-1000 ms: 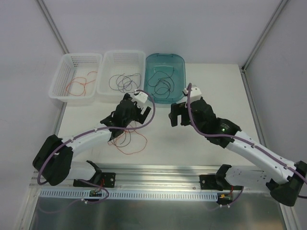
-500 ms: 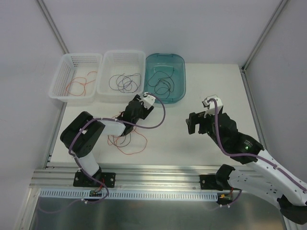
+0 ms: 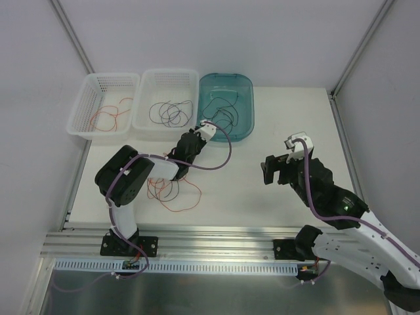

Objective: Untangle the cables

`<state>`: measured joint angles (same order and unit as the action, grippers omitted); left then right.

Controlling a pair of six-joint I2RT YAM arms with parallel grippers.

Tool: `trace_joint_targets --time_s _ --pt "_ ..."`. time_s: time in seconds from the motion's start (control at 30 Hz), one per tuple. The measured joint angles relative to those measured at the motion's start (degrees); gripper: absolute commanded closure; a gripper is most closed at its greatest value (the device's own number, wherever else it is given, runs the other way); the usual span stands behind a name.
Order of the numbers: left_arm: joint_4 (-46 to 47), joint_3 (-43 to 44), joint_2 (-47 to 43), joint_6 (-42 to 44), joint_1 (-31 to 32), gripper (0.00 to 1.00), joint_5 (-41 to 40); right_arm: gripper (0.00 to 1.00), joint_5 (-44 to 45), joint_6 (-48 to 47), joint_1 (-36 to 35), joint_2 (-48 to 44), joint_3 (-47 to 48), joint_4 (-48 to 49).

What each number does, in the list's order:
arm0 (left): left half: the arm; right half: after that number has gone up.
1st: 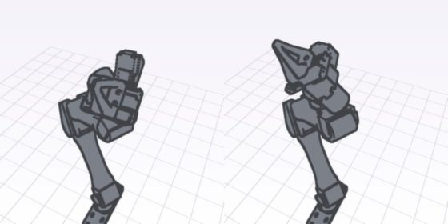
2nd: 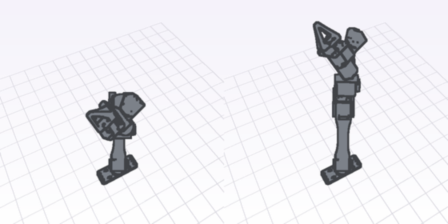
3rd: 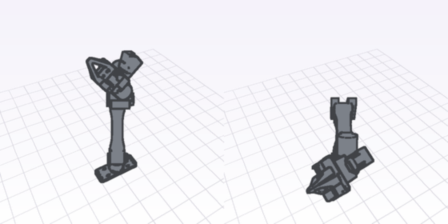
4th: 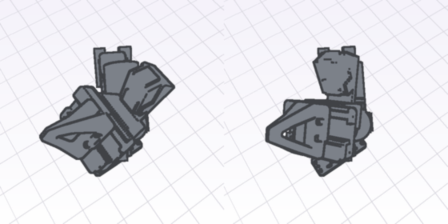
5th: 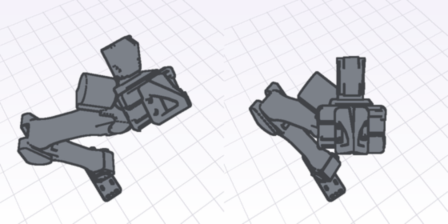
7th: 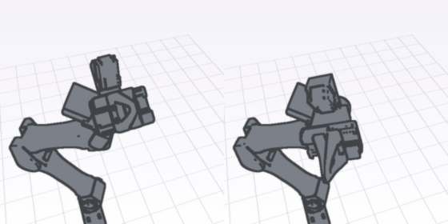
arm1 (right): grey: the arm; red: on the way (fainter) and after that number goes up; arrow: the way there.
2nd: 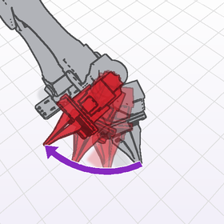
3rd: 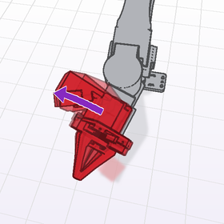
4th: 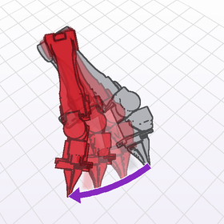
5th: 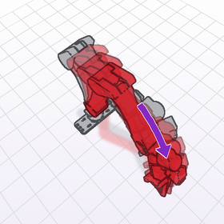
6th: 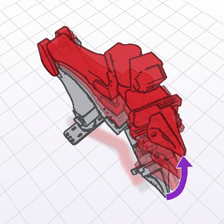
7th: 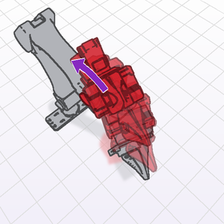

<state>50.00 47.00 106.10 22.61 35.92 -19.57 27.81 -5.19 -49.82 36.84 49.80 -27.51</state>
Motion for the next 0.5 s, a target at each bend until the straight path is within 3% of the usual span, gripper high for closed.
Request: trace_joint_targets --time_s 0.03,0.37,0.5 --pt "0.24 0.00 0.00 0.15 0.00 1.00 -0.20 0.06 0.11 0.00 0.04 -0.09 0.00 -0.04" --pt "-0.76 -1.66 -1.60 -0.44 0.02 1.00 1.64 0.06 0.83 0.02 0.09 -0.59 -0.02 -0.33" --pt "-8.13 -1.77 -6.75 -2.60 0.02 1.00 4.39 0.06 1.40 0.02 0.09 -1.03 -0.02 -0.92"
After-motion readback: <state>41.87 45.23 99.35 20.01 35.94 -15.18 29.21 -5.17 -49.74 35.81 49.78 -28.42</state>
